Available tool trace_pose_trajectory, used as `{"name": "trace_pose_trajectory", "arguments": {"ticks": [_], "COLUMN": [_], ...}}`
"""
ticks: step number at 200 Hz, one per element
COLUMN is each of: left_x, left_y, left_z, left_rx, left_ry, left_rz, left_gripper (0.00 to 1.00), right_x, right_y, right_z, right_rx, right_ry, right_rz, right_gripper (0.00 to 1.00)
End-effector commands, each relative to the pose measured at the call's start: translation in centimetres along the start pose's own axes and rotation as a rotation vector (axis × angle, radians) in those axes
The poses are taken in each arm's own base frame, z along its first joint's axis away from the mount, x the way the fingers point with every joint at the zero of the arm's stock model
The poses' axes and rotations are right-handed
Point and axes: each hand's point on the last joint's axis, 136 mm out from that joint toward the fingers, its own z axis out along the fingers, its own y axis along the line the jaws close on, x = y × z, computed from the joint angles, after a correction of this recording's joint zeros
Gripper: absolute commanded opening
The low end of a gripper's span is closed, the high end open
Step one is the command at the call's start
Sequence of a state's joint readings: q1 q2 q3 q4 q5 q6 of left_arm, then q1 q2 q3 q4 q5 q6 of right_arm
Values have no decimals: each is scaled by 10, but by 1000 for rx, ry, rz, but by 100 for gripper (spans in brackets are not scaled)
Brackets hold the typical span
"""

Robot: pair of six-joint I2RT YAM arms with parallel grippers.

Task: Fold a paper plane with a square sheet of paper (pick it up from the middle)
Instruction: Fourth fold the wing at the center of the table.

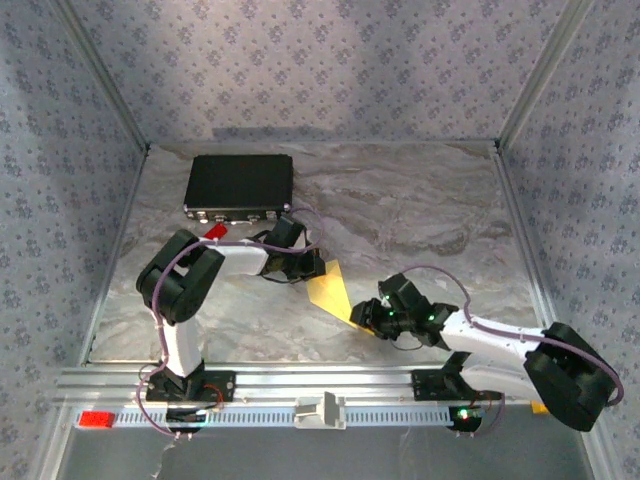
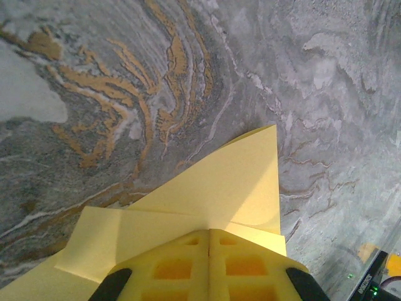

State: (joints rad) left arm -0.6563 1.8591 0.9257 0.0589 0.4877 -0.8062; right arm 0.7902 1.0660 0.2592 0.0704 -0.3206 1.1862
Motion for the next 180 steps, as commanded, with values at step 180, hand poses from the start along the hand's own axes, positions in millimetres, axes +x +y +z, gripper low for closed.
{"name": "trace_pose_trajectory", "arguments": {"ticks": [180], "left_x": [14], "left_y": [14], "left_z": [7], "left_rx": [-19], "left_ry": [48], "left_rz": [-59], "left_gripper": [5], "right_x": [-25], "right_y": [27], "right_z": [4], "right_rx": [-149], "right_ry": [-49], "right_rz": [22], "right_gripper": [37]}}
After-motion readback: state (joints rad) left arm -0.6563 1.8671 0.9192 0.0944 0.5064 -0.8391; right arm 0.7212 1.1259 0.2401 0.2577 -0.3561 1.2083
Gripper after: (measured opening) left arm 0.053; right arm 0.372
